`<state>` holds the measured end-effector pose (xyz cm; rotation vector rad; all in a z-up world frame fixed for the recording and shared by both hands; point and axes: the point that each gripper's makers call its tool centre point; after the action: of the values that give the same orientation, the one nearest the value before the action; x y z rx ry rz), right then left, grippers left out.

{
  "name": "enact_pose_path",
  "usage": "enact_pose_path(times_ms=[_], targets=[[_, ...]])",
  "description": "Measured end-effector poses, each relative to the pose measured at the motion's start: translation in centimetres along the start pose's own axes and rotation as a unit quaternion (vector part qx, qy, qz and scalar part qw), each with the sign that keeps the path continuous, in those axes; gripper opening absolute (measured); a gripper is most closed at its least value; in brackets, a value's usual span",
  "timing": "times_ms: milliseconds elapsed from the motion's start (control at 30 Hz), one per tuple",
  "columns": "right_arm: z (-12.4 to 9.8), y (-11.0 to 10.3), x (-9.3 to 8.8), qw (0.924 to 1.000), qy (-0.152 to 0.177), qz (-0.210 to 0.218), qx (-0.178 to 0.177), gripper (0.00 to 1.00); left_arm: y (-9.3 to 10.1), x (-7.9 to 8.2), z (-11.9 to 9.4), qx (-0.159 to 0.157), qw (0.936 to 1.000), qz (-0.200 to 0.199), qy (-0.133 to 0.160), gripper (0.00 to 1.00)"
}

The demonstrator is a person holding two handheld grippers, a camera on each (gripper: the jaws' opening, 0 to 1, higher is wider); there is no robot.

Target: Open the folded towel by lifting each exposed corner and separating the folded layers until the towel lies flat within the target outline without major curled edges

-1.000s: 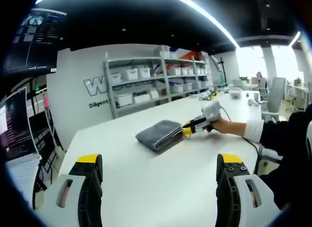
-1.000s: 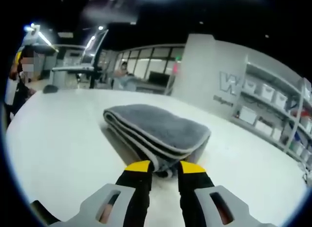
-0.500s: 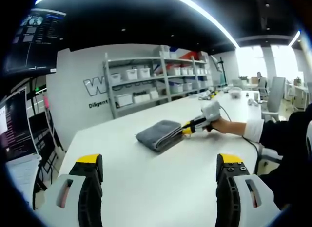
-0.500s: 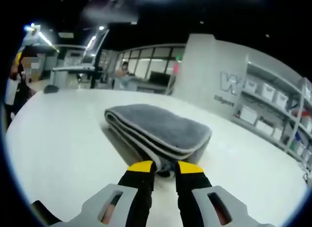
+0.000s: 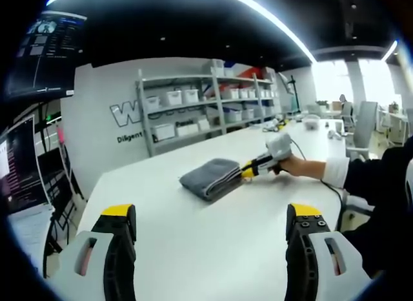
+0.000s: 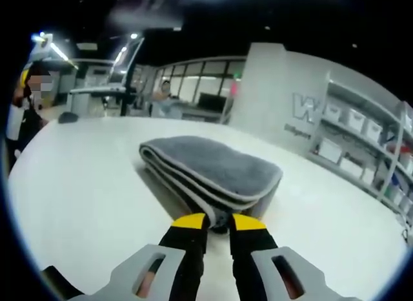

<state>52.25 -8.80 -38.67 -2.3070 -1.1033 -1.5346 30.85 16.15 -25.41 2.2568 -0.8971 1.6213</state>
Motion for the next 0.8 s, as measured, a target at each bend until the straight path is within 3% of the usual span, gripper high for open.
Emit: enact_pose_path(times_ms=[800], targets=[[-0.46, -0.37, 0.25, 0.9996, 0.009, 0.025, 0.013, 0.02, 0.08, -0.25, 0.1, -0.004, 1.0, 0.002, -0.002, 0.94]])
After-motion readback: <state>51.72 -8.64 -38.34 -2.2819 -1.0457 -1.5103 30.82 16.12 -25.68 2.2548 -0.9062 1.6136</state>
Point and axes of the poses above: the point that each gripper's makers call its tool centre point, and the gripper's own axes: z roughly forward along the fingers, y roughly to its right, x roughly out of its top, and after that the axes turned 10 degrees about -y, right-handed
